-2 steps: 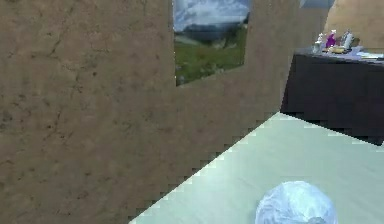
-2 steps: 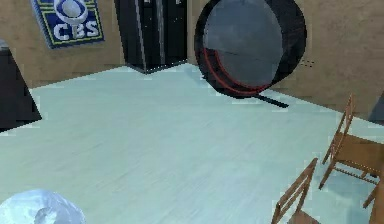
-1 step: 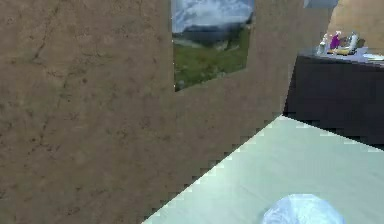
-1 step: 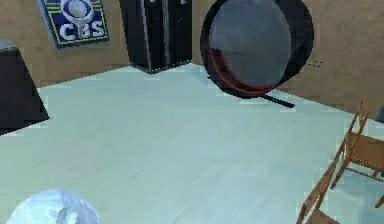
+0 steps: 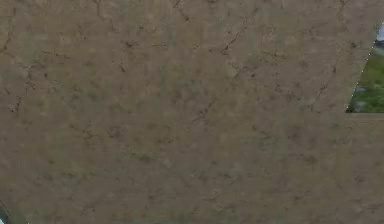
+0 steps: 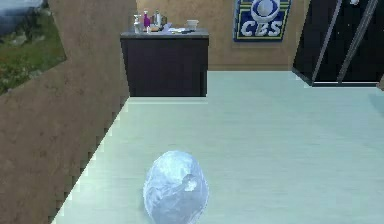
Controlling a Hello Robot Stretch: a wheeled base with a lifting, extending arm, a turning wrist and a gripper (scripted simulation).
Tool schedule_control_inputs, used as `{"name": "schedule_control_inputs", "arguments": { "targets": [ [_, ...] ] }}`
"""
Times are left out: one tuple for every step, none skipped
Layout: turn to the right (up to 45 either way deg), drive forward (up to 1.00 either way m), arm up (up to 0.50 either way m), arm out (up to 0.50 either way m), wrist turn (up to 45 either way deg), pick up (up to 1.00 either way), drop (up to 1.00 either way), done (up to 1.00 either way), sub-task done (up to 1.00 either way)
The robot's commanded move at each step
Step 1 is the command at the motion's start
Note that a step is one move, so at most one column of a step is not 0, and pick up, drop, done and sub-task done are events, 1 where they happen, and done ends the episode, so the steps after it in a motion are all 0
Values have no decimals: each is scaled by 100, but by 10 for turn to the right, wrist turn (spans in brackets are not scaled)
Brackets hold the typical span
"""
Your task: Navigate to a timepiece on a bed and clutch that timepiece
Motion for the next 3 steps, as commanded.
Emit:
{"name": "schedule_control_inputs", "arguments": {
  "targets": [
    [-90,0,0,0,0,0,0,0,0],
    [0,35,0,0,0,0,0,0,0],
    [-450,0,0,0,0,0,0,0,0]
  ]
}}
